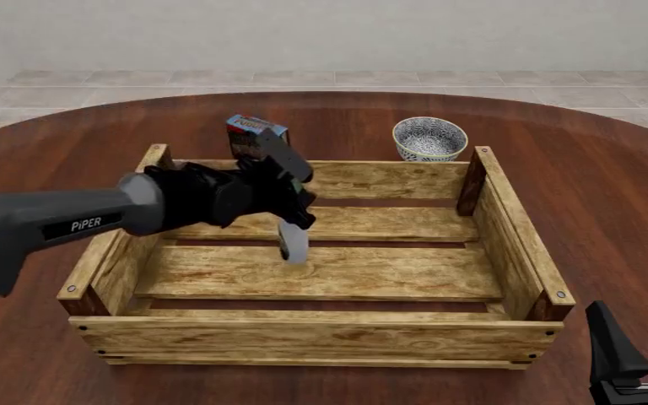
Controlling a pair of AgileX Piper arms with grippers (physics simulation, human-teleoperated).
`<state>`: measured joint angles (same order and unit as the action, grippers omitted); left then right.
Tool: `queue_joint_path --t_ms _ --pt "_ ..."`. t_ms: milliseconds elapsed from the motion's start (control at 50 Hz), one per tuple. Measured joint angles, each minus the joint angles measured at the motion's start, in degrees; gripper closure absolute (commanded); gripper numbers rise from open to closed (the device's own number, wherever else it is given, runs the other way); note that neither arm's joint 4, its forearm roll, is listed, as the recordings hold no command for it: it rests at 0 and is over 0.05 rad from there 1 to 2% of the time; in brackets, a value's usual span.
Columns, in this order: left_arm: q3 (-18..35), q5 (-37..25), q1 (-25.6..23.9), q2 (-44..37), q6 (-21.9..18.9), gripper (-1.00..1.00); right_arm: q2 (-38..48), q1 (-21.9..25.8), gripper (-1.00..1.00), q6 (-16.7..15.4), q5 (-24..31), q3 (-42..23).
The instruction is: Pick up the salad dressing and put it in the tray.
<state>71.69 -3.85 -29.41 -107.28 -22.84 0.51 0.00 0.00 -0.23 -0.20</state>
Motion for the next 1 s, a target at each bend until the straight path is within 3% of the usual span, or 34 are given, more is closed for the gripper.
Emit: queue_joint_path --t_ms 500,520,1000 --pt "2.5 2.5 -0.9 -2.7 0.8 1.0 0.0 0.0 -1.0 0.0 0.0 0.0" --pt "2.6 2.5 -0.9 -2.7 0.9 -1.0 0.0 0.0 -1.0 0.0 0.0 0.0" --pt "0.8 0.4 -1.3 -4.7 0.4 -1.0 0.0 0.0 -1.0 0.0 0.0 0.0"
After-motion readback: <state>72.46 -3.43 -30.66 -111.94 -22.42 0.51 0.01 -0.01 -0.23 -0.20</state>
